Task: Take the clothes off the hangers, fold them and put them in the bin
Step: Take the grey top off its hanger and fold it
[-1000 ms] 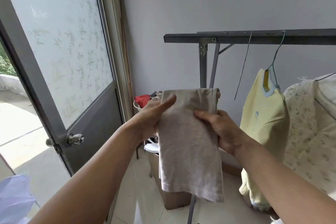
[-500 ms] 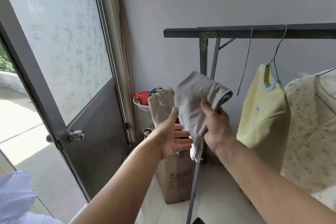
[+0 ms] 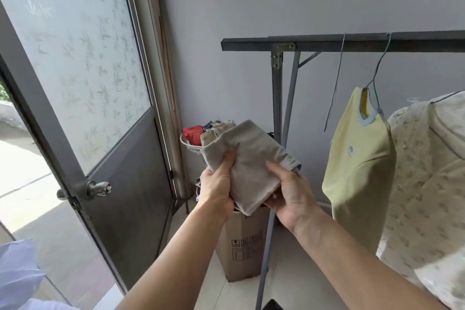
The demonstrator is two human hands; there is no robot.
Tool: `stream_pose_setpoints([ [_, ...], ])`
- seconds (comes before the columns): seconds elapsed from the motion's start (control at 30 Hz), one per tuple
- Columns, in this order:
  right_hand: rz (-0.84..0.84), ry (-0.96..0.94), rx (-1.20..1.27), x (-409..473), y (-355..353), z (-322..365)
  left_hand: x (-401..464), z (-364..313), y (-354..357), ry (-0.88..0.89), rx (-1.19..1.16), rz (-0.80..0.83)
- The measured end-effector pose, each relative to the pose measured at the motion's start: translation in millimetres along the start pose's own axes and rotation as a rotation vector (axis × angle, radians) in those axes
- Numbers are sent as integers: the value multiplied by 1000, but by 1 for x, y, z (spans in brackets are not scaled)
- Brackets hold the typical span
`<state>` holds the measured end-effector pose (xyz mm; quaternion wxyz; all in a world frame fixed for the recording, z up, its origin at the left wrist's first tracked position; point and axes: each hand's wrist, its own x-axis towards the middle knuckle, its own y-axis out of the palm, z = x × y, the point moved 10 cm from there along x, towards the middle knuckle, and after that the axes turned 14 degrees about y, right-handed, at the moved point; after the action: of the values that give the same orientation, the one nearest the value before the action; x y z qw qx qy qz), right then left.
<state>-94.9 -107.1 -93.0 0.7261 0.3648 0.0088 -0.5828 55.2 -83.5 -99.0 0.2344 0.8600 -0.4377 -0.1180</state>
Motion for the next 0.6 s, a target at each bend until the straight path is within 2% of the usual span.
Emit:
stream_pose_setpoints([
  [0.07,-200,-123,-164,4,-24,13,2,-9,-5,58,102,49],
  [0.13,-280,-234,-314,2,-32,26,0,-10,-9,62,199,105],
  [0.23,-99,-213,-593,3,-7,16,-7,-4,-5,11,258,207],
  [0.3,-23,-145,-646,7,-2,2,-12,1,-5,-38,232,252],
  [0.37,19,-91,-591,12,-6,-9,-15,7,-12,-99,215,267],
  [0.53,220,210,-420,30,-14,-65,-24,40,-45,-315,134,276],
  [0.6,251,269,-416,35,-15,-87,-23,49,-59,-322,125,256],
])
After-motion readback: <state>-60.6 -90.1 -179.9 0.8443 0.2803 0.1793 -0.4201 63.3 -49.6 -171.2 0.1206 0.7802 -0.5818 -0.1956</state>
